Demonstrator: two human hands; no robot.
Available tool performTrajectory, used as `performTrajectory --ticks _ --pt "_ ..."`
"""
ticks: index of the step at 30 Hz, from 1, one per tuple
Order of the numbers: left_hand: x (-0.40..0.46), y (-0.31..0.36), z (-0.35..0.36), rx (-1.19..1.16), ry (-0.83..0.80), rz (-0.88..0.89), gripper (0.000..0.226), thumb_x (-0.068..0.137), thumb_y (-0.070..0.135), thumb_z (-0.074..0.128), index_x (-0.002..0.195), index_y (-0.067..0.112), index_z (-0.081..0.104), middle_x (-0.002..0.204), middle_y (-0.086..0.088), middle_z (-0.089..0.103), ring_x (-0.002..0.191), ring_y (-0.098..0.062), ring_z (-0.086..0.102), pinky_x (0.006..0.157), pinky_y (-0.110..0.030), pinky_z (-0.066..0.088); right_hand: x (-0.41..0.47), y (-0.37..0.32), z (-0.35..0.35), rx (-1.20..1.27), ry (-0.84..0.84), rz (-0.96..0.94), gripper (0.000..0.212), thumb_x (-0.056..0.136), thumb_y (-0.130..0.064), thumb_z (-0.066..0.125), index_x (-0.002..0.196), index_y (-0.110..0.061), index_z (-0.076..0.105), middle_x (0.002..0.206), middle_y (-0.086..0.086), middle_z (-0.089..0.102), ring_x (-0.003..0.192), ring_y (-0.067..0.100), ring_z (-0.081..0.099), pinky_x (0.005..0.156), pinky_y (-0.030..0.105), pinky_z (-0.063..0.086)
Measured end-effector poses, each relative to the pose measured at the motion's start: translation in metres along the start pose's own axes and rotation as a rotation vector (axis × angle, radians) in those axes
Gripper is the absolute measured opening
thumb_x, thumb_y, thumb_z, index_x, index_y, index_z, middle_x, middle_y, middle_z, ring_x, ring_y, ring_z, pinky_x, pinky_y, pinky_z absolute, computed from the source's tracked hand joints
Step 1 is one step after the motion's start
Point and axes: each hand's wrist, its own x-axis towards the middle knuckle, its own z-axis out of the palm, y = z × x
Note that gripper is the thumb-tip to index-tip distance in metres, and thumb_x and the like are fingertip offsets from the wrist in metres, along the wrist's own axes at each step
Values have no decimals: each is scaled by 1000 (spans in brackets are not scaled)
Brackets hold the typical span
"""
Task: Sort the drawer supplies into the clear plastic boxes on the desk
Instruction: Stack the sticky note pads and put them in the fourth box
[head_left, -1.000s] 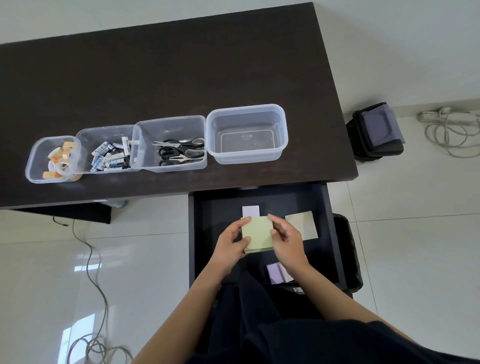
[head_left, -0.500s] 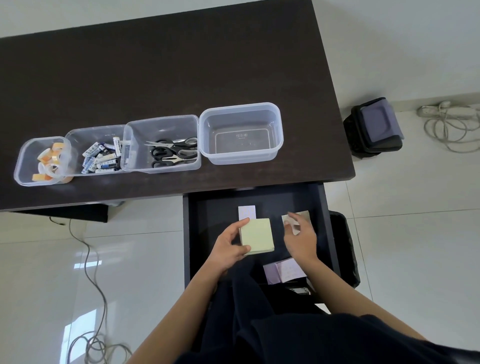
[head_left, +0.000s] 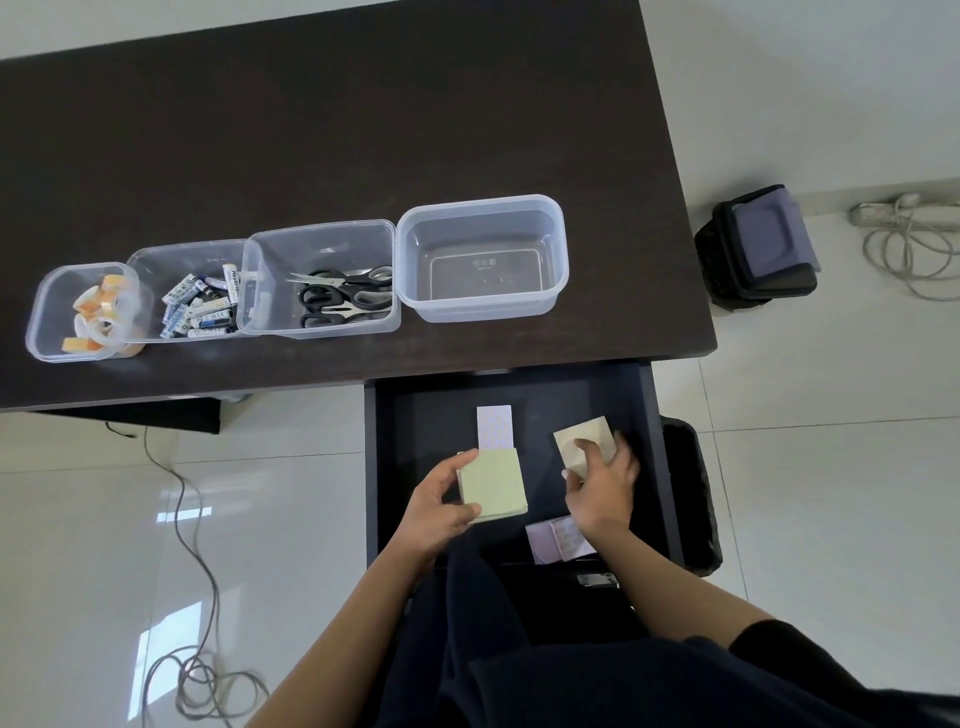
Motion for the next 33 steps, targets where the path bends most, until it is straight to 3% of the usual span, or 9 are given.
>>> performTrajectory --ticks 3,6,8,12,15,21,25,29,33 --pt "-2 -3 -2 3 8 -1 67 79 -17 55 112 41 57 134 5 50 117 -15 51 82 -39 54 2 1 0 -33 -67 -65 39 86 -15 59 122 -27 55 155 3 19 138 32 17 107 45 36" --pt "-4 -4 -2 12 5 -4 67 78 -17 56 110 42 57 134 4 50 113 -11 53 80 -37 53 11 5 -1 -154 -208 -285 43 84 -11 59 120 -34 57 159 -11 11 145 23 4 118 50 9" --pt "-6 -4 -2 19 6 -8 66 79 -17 55 111 41 57 134 5 50 111 -10 53 77 -34 53 13 6 -1 -163 -211 -313 49 83 -10 61 123 -37 56 160 -12 5 146 22 -2 118 50 2" --pt "-10 -4 -5 14 15 -4 65 80 -16 56 112 41 57 135 5 50 117 -16 51 75 -30 54 3 2 -2 1 -105 -75 77 74 -19 74 140 -35 37 158 -2 6 139 32 14 112 48 27" --pt "-13 -5 -7 -11 32 -9 65 80 -18 55 112 39 57 135 4 50 115 -14 51 81 -34 53 2 -2 3 -6 -69 22 93 69 -32 80 145 -28 27 153 2 14 132 32 23 107 49 29" --pt "-21 -9 -13 -51 44 -22 64 81 -20 53 115 34 56 133 0 49 118 -20 50 81 -34 54 7 -16 3 24 -23 71 78 57 -19 83 123 -24 42 133 8 36 118 33 35 99 45 33" --pt "-22 -12 -15 -74 41 -24 64 81 -21 51 117 31 55 133 -1 50 119 -21 50 76 -28 54 2 -17 -1 53 -30 -65 56 69 -8 71 113 -24 41 114 0 56 107 28 49 96 43 33" --pt "-21 -14 -15 -100 35 -29 63 81 -21 50 122 27 54 132 -1 52 116 -20 52 84 -36 53 -4 -27 -15 372 -117 -146 55 78 3 62 121 -24 42 107 3 58 96 25 58 76 36 50" --pt "-19 -11 -14 -104 36 -3 64 81 -20 48 126 25 53 130 1 55 119 -21 53 78 -29 52 -10 -46 -36 598 -16 -171 48 85 -5 59 122 -30 42 84 2 62 75 20 62 63 32 53"
